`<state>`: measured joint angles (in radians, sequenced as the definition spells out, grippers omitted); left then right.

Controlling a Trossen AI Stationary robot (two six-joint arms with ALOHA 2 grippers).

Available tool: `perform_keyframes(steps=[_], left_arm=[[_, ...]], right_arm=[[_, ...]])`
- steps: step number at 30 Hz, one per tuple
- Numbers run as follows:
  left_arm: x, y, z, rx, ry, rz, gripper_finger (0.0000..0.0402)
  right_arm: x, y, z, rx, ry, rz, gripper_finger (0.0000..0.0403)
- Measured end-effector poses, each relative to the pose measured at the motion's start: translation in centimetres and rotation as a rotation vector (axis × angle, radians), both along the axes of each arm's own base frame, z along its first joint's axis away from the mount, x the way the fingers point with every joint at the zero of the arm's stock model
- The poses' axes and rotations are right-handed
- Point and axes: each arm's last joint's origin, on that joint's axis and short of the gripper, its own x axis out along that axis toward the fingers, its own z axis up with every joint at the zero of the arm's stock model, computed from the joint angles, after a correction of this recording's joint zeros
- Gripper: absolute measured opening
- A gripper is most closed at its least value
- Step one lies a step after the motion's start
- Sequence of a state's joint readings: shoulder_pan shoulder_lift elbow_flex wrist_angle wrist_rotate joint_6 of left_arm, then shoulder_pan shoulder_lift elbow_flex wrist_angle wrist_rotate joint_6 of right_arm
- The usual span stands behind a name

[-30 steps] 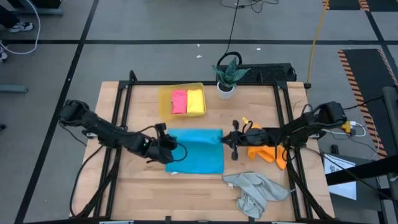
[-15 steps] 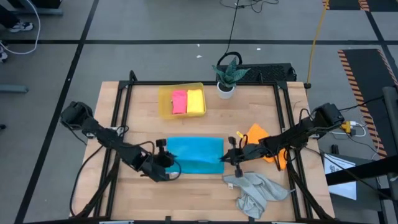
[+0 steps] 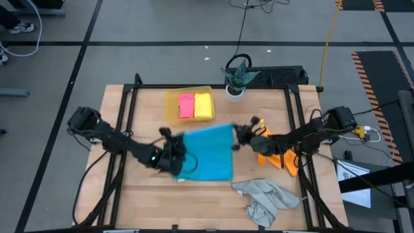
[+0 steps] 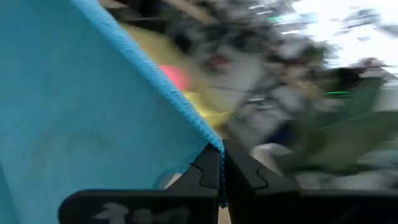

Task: Fold microfiber towels
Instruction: Fold the blue microfiber cloth

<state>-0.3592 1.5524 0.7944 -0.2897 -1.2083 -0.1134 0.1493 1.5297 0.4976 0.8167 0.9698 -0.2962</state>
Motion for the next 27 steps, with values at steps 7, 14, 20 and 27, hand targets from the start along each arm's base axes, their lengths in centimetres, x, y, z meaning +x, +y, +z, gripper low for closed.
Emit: perform_keyframes(steps=[7,14,20,27], left_arm=[[1.2,4.3,-0.4,-0.095,0.066,0.076,0.0005],[1.2,1.7,-2.0,-0.253,0.145,-0.085,0.0003],[0.4,-1.9,-2.5,-0.509,0.199,-0.283,0.0004],[-0.3,-5.0,-3.5,-0.667,0.197,-0.35,0.0007]], right_arm=[[0.4,-1.4,0.2,-0.011,0.022,0.077,0.0],[-0.4,0.8,-2.4,0.22,0.177,0.27,0.0],[-0.9,4.2,-2.9,0.418,0.195,0.53,0.0],[-1.7,7.1,-3.0,0.5,0.194,0.629,0.0]])
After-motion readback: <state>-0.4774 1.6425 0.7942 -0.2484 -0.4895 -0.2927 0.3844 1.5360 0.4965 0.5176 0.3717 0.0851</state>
